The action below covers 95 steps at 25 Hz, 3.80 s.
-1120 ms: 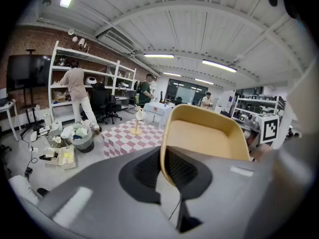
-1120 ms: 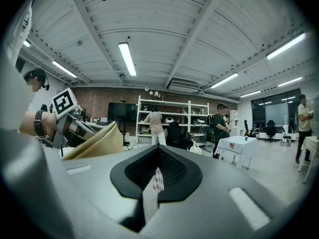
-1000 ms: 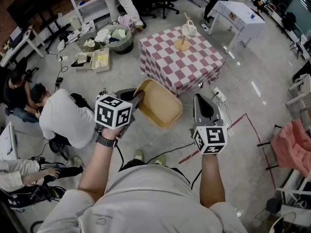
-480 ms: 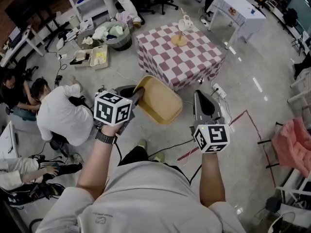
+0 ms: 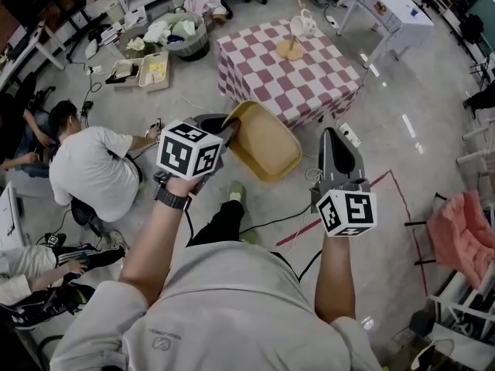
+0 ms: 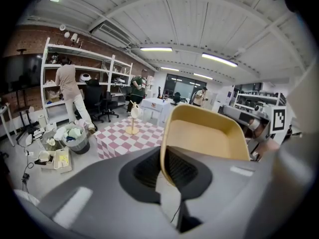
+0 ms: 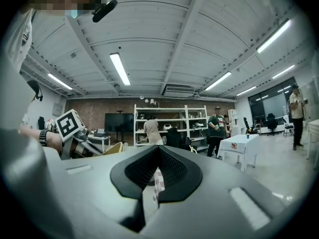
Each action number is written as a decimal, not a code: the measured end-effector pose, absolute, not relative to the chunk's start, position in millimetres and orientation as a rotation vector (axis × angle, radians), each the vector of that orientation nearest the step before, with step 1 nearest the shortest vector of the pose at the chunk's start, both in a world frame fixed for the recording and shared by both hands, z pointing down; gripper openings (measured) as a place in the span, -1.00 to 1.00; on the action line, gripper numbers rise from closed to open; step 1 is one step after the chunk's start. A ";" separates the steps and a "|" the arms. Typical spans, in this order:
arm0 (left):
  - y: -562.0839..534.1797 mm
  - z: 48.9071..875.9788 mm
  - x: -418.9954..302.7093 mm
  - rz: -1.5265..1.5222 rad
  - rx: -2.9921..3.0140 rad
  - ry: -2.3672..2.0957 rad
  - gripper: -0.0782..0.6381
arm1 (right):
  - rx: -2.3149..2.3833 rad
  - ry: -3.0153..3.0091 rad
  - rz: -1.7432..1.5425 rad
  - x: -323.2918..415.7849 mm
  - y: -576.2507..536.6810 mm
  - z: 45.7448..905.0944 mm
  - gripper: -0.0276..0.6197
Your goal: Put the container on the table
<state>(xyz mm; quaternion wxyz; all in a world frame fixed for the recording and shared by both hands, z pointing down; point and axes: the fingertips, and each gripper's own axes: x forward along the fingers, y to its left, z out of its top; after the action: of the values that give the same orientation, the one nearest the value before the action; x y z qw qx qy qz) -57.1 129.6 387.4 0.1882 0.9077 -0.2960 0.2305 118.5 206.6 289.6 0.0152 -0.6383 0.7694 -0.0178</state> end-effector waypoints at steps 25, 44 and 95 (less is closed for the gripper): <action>-103.8 470.3 -8.7 0.784 2.525 -0.705 -0.72 | -2.060 2.381 -0.208 130.5 -25.2 341.1 -0.89; -227.5 595.9 93.5 0.936 2.321 -0.804 -0.72 | -1.807 2.672 -0.417 212.8 -188.9 444.5 -0.89; -312.7 739.7 116.1 0.999 2.145 -0.902 -0.69 | -1.651 2.751 -0.725 219.7 -269.7 588.8 -0.89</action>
<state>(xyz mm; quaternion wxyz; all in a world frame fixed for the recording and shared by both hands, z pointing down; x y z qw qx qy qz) 116.1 -312.7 739.7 0.2999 0.8080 -0.3398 0.3764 219.7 -269.7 588.8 -0.0741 -0.5006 0.8340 -0.2199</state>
